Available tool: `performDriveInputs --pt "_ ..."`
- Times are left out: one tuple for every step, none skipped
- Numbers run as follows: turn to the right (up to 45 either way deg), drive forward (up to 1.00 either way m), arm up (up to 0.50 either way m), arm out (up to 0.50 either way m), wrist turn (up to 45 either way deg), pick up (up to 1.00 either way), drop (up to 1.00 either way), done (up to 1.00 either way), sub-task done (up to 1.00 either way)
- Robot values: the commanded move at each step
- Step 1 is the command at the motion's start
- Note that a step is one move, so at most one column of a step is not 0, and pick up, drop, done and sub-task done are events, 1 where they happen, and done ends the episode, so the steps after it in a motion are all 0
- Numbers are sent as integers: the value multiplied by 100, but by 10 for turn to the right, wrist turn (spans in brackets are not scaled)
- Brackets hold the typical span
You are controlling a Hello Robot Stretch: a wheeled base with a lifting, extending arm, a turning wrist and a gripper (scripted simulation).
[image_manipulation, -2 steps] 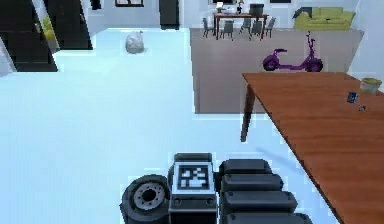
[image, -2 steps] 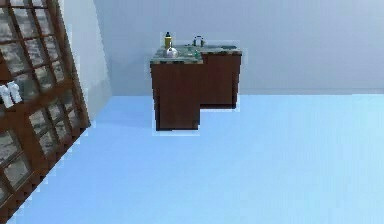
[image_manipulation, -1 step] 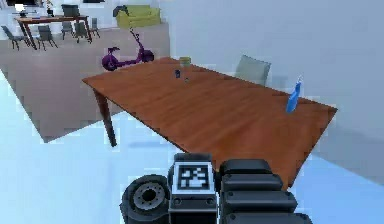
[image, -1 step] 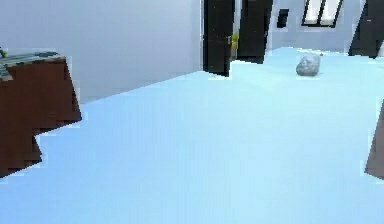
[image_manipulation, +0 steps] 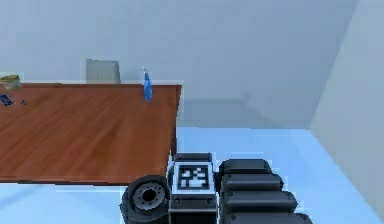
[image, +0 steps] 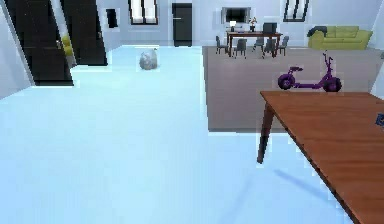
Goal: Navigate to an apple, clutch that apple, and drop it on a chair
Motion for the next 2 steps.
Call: performDriveInputs --pt "0 100 0 0 0 0 0 0 0" --pt "0 100 0 0 0 0 0 0 0"
